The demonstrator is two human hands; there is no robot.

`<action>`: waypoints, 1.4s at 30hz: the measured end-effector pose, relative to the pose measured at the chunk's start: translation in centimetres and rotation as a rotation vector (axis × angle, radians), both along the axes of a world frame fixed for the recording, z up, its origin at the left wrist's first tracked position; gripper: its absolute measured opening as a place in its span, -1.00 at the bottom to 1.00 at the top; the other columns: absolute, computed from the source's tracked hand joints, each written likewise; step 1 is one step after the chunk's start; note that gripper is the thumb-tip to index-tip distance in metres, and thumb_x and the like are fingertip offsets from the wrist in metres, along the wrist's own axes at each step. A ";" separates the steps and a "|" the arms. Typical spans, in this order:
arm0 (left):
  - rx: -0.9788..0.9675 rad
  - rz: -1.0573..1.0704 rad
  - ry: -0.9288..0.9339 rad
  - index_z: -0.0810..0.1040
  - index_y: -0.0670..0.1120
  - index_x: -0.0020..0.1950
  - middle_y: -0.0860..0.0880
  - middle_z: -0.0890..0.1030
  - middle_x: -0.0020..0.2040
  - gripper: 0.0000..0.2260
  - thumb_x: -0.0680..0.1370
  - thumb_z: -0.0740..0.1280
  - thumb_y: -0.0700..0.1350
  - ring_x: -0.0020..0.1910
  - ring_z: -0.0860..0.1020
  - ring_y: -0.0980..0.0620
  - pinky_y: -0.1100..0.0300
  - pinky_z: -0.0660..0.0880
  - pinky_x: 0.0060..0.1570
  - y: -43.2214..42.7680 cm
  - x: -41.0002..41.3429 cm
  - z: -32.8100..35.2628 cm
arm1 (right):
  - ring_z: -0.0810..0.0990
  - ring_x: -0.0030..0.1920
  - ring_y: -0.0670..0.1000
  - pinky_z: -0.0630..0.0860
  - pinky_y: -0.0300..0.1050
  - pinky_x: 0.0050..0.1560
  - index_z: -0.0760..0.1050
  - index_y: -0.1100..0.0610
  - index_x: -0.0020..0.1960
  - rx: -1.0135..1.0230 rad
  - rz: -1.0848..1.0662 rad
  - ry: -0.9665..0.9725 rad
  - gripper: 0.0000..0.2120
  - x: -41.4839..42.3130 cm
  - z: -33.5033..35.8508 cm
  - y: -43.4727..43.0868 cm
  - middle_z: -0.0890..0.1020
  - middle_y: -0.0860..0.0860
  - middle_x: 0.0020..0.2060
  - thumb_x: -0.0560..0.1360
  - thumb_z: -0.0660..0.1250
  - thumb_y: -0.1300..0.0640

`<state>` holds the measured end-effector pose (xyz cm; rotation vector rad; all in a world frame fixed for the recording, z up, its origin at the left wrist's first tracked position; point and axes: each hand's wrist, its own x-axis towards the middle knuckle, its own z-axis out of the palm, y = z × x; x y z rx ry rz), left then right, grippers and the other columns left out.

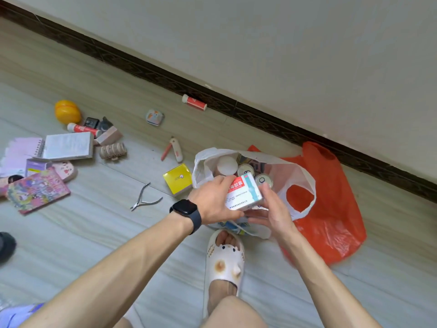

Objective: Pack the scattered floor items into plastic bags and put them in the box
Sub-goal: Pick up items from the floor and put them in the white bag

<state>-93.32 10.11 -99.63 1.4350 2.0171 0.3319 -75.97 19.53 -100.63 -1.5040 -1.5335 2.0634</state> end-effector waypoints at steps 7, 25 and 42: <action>0.039 -0.092 0.168 0.22 -0.08 0.51 -0.06 0.41 0.40 -0.23 0.47 0.24 0.38 0.41 0.35 -0.08 -0.03 0.26 0.41 -1.7 3.1 -2.7 | 0.69 -0.01 -0.05 0.63 0.19 0.03 0.52 -0.03 0.14 0.402 -0.109 -0.204 -0.67 4.3 0.4 1.4 0.70 -0.06 0.00 0.44 0.43 -0.13; -0.208 -0.616 0.683 0.39 -0.01 0.31 -0.06 0.66 0.02 -0.69 0.62 0.05 -0.23 0.13 0.52 -0.14 -0.18 -0.19 0.51 -5.4 -2.7 -0.9 | 0.58 0.09 0.14 0.45 -0.04 -0.01 0.43 0.10 0.25 0.721 0.439 -0.317 -0.69 -4.2 -1.1 -4.2 0.64 0.05 0.06 0.57 0.33 0.00; -0.143 -0.677 0.678 0.35 -0.10 0.31 -0.13 0.64 0.00 -0.70 0.61 0.03 -0.28 0.08 0.53 -0.17 -0.14 -0.20 0.51 -6.1 -3.0 1.3 | 0.47 0.23 0.12 0.52 0.09 0.14 0.41 0.01 0.40 1.015 0.664 -0.376 -0.55 -5.8 -4.3 -5.3 0.47 0.00 0.31 0.54 0.28 -0.06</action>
